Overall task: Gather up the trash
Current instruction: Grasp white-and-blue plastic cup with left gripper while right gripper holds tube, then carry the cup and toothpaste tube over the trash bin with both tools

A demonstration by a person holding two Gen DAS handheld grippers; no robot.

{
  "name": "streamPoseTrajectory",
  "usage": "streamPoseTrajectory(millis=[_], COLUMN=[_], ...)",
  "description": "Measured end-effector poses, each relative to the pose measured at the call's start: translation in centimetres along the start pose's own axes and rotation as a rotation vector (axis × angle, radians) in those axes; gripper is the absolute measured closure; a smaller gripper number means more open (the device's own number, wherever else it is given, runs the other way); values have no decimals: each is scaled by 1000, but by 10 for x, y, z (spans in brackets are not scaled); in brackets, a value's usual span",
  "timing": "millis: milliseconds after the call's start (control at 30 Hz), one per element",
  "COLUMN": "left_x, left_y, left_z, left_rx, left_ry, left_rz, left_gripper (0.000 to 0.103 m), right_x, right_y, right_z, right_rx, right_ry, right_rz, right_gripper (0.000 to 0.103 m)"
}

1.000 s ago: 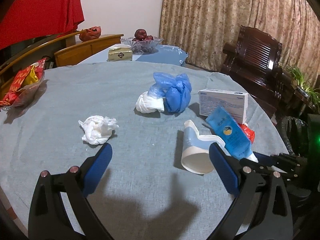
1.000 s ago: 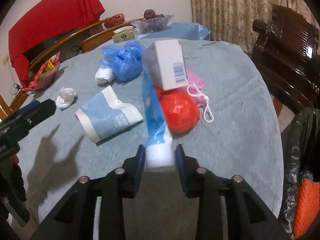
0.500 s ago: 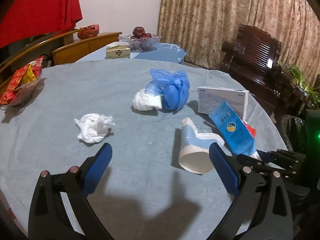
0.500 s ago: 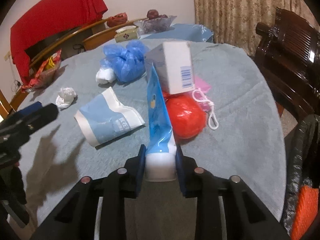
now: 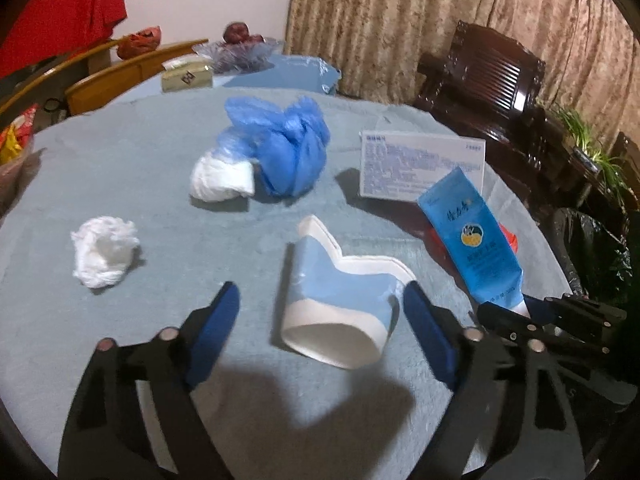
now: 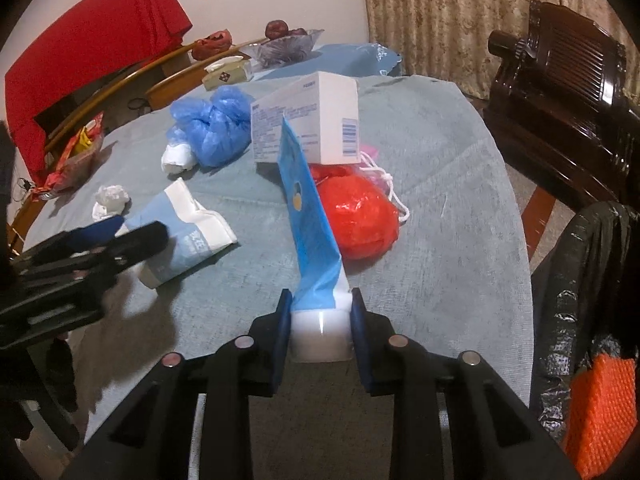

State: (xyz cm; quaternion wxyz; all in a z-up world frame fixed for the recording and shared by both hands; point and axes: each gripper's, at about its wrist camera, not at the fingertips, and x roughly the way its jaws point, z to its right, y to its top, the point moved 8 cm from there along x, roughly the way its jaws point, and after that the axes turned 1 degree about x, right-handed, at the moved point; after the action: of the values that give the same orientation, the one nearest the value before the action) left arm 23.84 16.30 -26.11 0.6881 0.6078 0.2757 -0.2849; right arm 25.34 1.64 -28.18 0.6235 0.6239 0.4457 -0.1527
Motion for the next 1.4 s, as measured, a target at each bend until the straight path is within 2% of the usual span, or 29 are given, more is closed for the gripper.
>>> streamPoseTrajectory(millis=[33, 67, 100, 133, 267, 667, 767, 833, 1167, 1333, 1400], left_x=[3, 6, 7, 8, 7, -22, -25, -27, -40, -40, -40], left_y=[-1, -2, -3, -4, -3, -16, -18, -19, -28, -30, -30], left_z=[1, 2, 4, 7, 4, -9, -10, -11, -24, -30, -31], left_rx=[-4, -10, -15, -14, -40, -23, -33, -34, -40, -51, -52], left_ry=[-9, -23, -40, -55, -61, 22, 23, 25, 60, 68, 67], left_rz=[-8, -15, -19, -18, -9, 19, 16, 16, 22, 20, 19], left_gripper=[29, 34, 43, 47, 50, 50, 50, 50, 50, 50, 50], right_x=[0, 0, 0, 0, 0, -1, 2, -1, -3, 3, 3], right_y=[0, -1, -1, 0, -1, 0, 1, 2, -10, -6, -6], right_z=[0, 0, 0, 0, 0, -3, -6, -11, -25, -27, -27], right_rx=[1, 2, 3, 4, 4, -21, -44, -53, -65, -78, -85], right_ry=[1, 3, 5, 6, 9, 3, -16, 0, 32, 18, 10], right_rz=[0, 0, 0, -1, -2, -3, -13, -11, -25, -27, -25], right_gripper=[75, 75, 75, 75, 74, 70, 73, 74, 72, 69, 72])
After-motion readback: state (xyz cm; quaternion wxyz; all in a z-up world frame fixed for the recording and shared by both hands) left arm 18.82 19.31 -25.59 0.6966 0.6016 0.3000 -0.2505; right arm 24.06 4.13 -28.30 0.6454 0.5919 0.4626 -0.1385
